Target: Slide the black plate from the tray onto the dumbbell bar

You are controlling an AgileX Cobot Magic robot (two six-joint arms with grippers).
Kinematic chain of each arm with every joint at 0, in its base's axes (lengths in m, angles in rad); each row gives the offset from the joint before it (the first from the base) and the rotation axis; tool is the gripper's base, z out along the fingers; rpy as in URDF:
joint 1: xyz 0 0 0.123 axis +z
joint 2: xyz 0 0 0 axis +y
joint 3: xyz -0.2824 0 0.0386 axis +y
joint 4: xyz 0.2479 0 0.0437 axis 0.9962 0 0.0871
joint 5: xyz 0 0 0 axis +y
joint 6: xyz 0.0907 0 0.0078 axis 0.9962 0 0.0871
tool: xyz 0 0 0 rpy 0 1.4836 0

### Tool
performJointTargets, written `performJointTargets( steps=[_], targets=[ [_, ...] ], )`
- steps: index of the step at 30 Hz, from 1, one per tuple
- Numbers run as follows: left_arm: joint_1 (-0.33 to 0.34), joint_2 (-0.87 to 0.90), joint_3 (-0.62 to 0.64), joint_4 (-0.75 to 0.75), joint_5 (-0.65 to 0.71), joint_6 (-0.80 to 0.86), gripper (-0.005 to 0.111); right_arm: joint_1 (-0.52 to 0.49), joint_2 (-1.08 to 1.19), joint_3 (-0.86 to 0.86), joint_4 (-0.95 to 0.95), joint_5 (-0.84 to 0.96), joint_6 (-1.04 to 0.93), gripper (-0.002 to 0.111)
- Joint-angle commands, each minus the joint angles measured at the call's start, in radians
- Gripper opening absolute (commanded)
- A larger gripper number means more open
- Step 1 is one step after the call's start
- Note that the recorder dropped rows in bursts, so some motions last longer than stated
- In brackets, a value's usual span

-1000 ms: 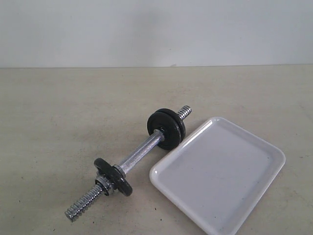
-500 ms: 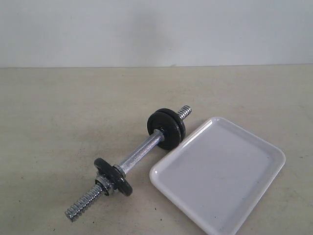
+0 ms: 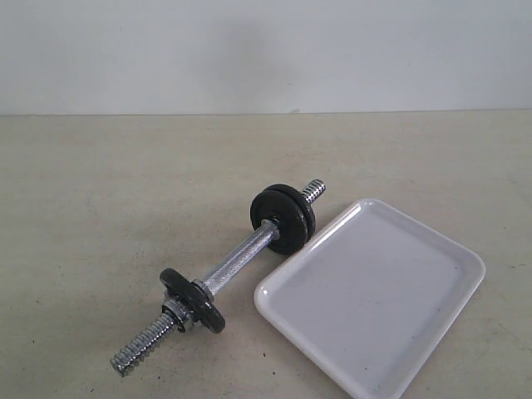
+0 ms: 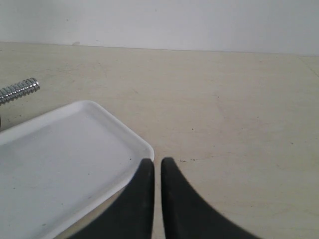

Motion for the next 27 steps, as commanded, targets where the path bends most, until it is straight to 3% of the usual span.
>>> performJointTargets(
  steps=[1,27],
  targets=[
    [0.025,-0.003,0.004,0.005,0.002,-0.008,0.004,-0.003,-0.003,0.000,-0.003,-0.004,-0.001,0.004],
    [0.025,-0.003,0.004,0.005,-0.002,-0.008,0.004,-0.003,-0.003,0.000,0.012,-0.027,-0.001,0.004]
  ],
)
